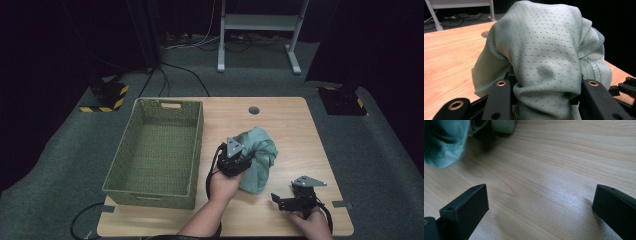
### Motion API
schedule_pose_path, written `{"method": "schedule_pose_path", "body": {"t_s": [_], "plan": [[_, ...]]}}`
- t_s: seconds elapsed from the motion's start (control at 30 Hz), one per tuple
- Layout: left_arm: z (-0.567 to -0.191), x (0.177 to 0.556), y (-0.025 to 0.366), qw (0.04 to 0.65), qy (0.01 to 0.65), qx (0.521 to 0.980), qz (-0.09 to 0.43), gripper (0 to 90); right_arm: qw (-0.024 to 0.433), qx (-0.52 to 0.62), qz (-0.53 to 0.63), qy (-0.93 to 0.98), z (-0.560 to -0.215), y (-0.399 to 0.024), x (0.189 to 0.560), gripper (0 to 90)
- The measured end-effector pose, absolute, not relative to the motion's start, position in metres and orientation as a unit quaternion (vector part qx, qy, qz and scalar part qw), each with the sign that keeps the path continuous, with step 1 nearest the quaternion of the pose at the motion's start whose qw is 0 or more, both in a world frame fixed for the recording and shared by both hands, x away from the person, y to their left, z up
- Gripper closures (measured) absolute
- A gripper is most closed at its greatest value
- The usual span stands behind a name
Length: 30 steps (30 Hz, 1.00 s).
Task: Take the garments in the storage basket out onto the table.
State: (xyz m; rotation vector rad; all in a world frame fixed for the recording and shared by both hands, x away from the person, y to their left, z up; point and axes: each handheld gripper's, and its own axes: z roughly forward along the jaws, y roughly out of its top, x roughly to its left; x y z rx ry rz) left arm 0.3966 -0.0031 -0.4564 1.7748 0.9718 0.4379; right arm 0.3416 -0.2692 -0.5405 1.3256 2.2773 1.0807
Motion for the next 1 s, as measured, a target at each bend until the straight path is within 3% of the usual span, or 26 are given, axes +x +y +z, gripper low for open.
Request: {"method": "schedule_pose_path", "body": {"t_s": [1.0], "plan": [[-0.502,0.410,-0.010,0.454,0.427,0.771,0.131,56.6,0.146,0.461,0.376,0.790,-0.541,-0.269,0.342,0.1]]}}
